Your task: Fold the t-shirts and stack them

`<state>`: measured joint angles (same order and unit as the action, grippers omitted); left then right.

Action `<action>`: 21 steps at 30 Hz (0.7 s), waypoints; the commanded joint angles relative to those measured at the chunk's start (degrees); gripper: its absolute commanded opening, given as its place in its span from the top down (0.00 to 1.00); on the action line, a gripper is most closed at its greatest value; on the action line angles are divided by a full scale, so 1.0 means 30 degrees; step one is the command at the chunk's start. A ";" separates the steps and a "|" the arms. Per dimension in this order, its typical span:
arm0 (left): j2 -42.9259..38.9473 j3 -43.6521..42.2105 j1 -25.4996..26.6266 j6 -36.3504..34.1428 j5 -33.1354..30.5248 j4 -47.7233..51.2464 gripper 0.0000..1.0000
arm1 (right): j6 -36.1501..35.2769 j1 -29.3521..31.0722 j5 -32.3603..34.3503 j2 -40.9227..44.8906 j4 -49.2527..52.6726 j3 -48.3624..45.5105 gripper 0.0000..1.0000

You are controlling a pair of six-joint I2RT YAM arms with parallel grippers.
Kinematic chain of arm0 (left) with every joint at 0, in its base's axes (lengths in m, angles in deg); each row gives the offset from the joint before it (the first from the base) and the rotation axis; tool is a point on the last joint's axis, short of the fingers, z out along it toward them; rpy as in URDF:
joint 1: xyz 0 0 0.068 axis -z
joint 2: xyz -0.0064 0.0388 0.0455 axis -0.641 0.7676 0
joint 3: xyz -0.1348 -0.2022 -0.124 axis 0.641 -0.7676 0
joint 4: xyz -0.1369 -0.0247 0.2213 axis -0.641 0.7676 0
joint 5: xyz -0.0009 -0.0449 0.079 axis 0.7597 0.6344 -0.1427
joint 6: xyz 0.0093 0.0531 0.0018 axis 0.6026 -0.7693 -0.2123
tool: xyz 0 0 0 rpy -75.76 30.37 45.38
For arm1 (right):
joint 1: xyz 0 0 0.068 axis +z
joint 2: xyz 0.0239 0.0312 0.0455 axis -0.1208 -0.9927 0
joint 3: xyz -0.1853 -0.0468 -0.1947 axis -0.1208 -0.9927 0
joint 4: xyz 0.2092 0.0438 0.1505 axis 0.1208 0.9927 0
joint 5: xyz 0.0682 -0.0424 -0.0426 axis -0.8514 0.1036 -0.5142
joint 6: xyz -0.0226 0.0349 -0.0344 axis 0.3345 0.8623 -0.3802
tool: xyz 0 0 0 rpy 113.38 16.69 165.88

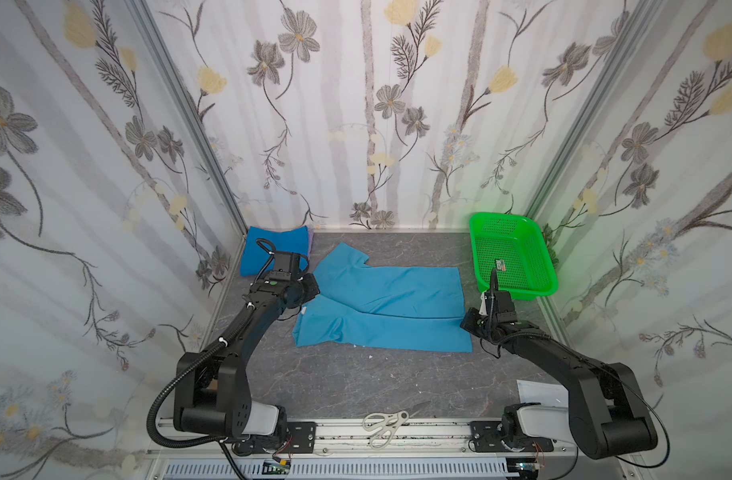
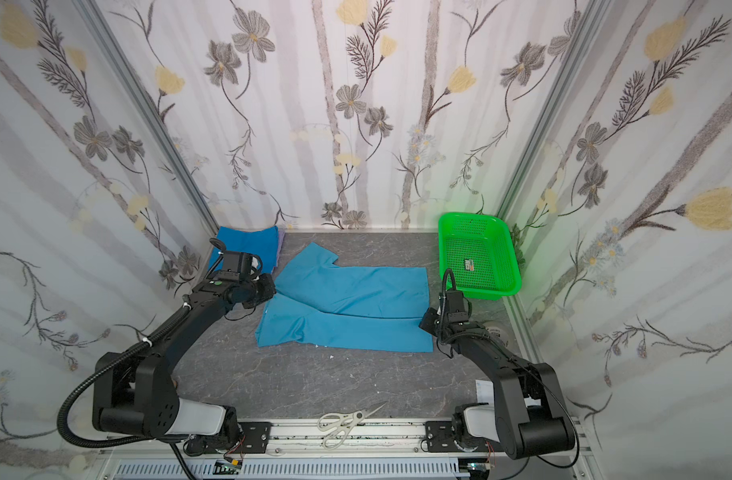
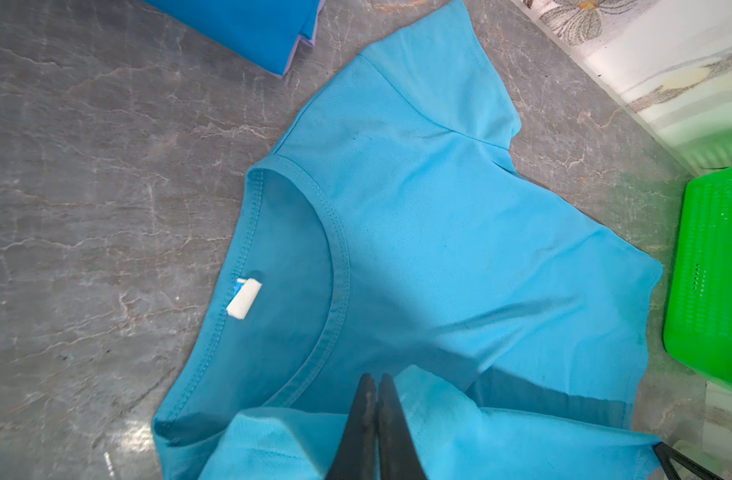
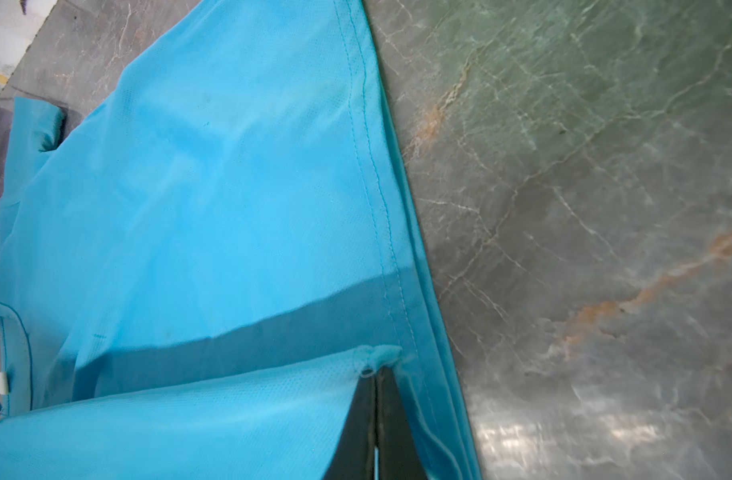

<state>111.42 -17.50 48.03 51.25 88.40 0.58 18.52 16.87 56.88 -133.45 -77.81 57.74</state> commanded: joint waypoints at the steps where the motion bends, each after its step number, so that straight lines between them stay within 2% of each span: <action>1: 0.1155 0.0661 -0.0026 -0.0229 -0.0010 -0.1214 1.00 | -0.0584 -0.0001 -0.0686 -0.0986 -0.1116 0.0583 1.00; 11: 0.3387 0.2139 -0.0106 -0.0354 -0.0192 -0.1295 1.00 | -0.0959 -0.0001 -0.0311 -0.3239 -0.0893 0.2015 1.00; 21: 0.4017 0.2825 -0.0145 -0.0470 0.0461 -0.1435 1.00 | -0.0033 -0.0118 0.1771 -0.2534 -0.0090 0.1638 1.00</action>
<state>123.09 -9.85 47.66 50.20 89.39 -2.33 17.29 16.61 59.22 -141.53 -77.75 62.73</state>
